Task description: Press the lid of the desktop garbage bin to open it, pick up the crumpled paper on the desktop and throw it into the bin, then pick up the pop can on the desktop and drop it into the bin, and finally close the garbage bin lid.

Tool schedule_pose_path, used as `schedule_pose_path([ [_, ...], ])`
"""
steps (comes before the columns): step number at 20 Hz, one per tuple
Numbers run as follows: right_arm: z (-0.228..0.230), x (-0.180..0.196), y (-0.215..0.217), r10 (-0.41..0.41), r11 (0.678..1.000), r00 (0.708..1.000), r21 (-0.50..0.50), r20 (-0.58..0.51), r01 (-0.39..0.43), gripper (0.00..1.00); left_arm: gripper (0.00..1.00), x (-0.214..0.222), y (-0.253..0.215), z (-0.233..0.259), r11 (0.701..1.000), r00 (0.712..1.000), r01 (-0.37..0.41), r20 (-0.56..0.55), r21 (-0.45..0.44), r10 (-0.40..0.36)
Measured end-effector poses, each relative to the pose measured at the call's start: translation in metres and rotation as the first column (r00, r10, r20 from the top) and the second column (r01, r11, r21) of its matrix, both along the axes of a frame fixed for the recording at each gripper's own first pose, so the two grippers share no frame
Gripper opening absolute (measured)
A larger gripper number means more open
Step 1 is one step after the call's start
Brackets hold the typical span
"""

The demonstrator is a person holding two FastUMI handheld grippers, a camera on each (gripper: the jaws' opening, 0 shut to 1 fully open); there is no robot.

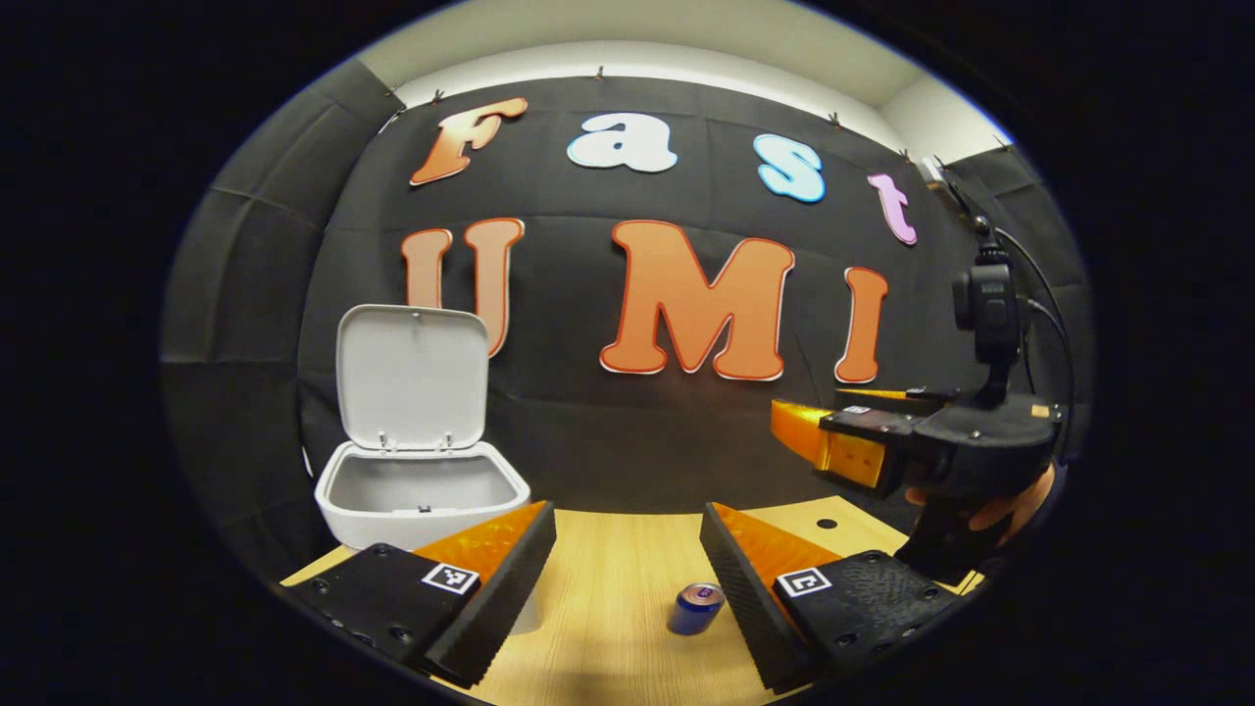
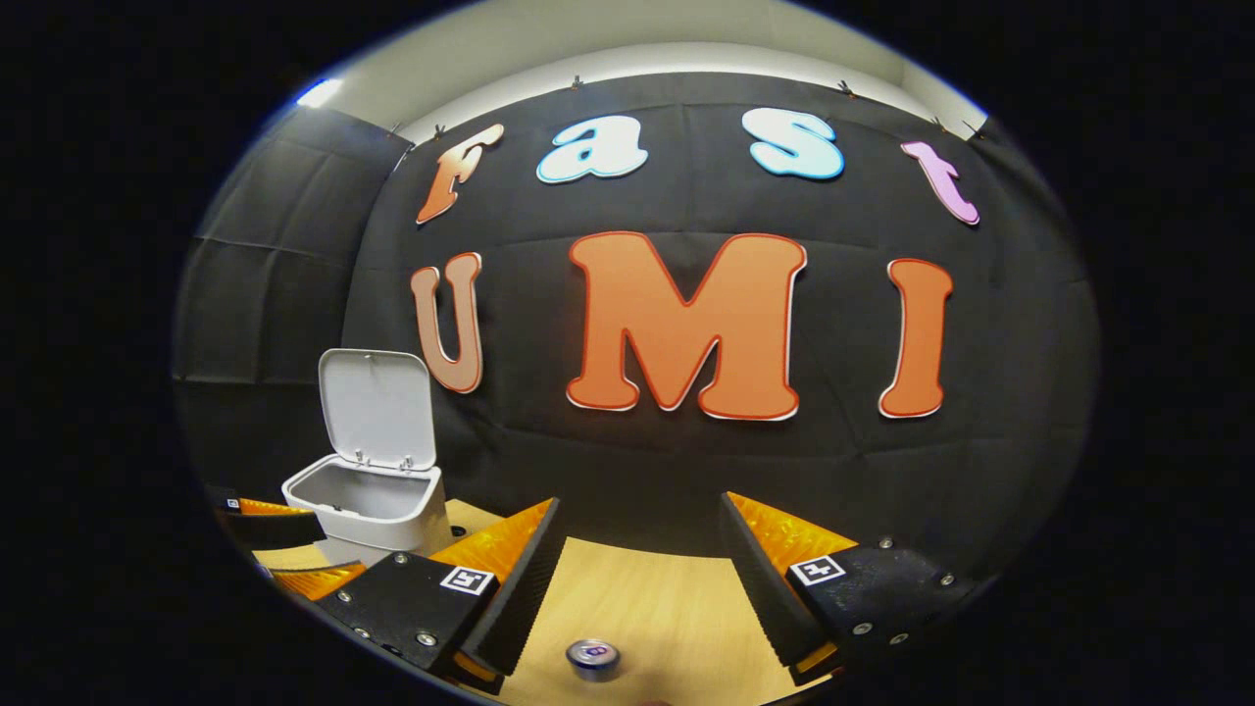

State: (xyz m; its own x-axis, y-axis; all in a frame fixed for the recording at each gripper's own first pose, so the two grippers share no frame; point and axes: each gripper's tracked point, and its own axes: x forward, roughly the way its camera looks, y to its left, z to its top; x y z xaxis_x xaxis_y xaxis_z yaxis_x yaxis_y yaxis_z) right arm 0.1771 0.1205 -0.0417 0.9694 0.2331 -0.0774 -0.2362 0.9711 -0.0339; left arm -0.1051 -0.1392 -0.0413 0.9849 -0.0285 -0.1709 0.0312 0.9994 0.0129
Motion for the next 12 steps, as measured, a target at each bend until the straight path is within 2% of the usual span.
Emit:
schedule_pose_path([
  [6,-0.002,-0.012,-0.052,-0.095,0.995,0.995,-0.037,-0.008,0.095,0.94,0.94,0.019,-0.041,-0.062,0.997,0.995,0.081,-0.061,0.018,-0.08],
  [12,-0.023,-0.026,-0.088,-0.175,0.981,0.983,-0.099,-0.051,0.17,0.94,0.94,0.036,-0.063,-0.131,0.993,0.986,0.114,-0.129,0.038,-0.108],
])
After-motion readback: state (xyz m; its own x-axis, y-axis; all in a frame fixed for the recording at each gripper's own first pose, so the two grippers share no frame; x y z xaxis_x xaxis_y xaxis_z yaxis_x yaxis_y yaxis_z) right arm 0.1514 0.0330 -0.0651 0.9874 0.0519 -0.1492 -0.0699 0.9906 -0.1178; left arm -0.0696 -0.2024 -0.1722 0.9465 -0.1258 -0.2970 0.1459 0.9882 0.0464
